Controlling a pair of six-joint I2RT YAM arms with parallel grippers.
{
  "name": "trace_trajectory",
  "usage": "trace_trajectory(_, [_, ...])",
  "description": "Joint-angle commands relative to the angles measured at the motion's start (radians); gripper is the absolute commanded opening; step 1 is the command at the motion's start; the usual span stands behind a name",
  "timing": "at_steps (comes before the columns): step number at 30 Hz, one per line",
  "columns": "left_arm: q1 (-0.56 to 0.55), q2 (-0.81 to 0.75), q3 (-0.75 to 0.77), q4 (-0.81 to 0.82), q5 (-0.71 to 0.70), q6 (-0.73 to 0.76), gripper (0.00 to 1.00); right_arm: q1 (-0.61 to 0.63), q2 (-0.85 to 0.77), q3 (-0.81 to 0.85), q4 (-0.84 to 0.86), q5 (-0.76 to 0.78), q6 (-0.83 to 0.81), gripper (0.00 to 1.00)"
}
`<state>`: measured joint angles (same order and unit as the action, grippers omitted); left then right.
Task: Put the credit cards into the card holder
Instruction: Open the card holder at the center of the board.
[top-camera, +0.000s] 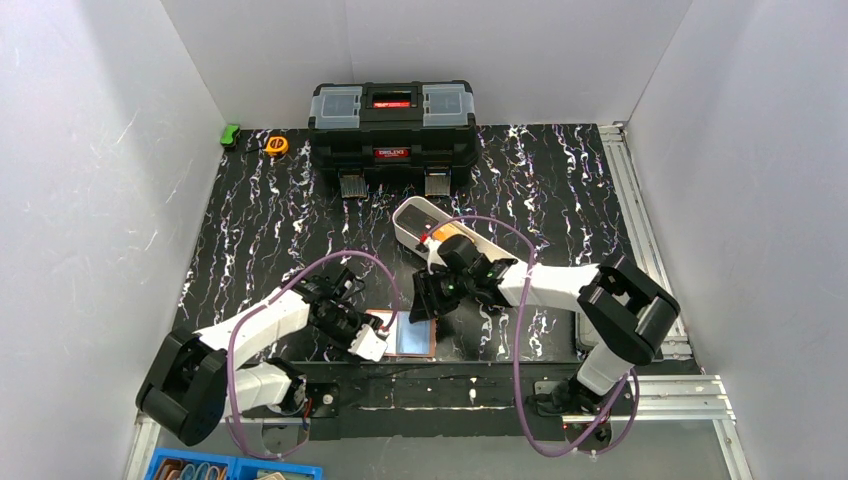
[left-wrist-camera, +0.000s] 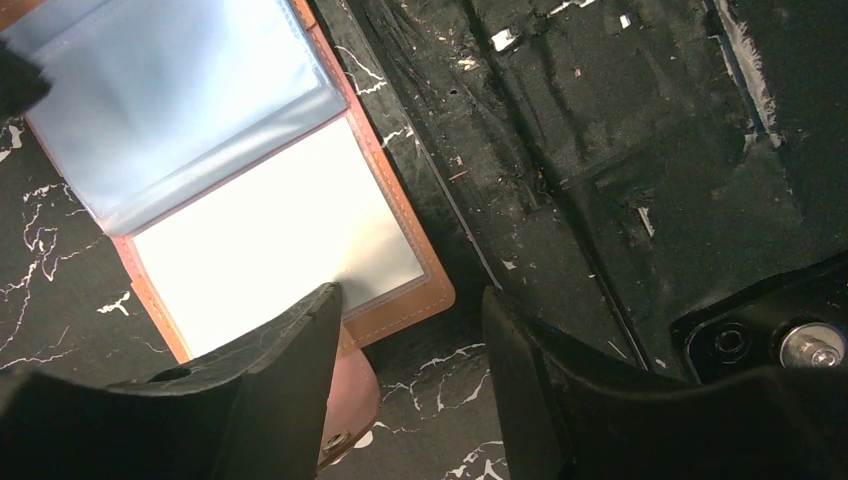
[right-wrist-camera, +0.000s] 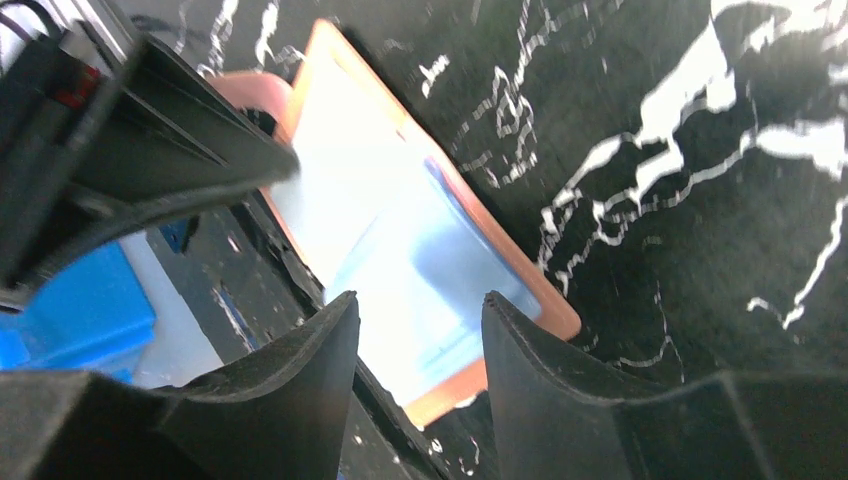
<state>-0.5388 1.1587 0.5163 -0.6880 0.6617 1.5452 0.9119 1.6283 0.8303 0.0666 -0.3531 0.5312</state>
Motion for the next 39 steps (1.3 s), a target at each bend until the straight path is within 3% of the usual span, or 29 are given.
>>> trace_trajectory(1, [-0.003,-0.04,-0.033,0.0,0.019,0.006,0.52,0.013,-0.034,-0.065,0.043,-0.006,0.006,0.56])
trace_trajectory(31, [-0.003,-0.054,-0.044,0.027,0.006,-0.007,0.5,0.067,-0.006,-0.008,0.049,-0.004,0.0,0.53])
trace_trajectory(39, [-0.003,-0.055,-0.042,0.024,0.006,-0.004,0.5,0.071,0.08,0.024,0.082,-0.045,0.016,0.52])
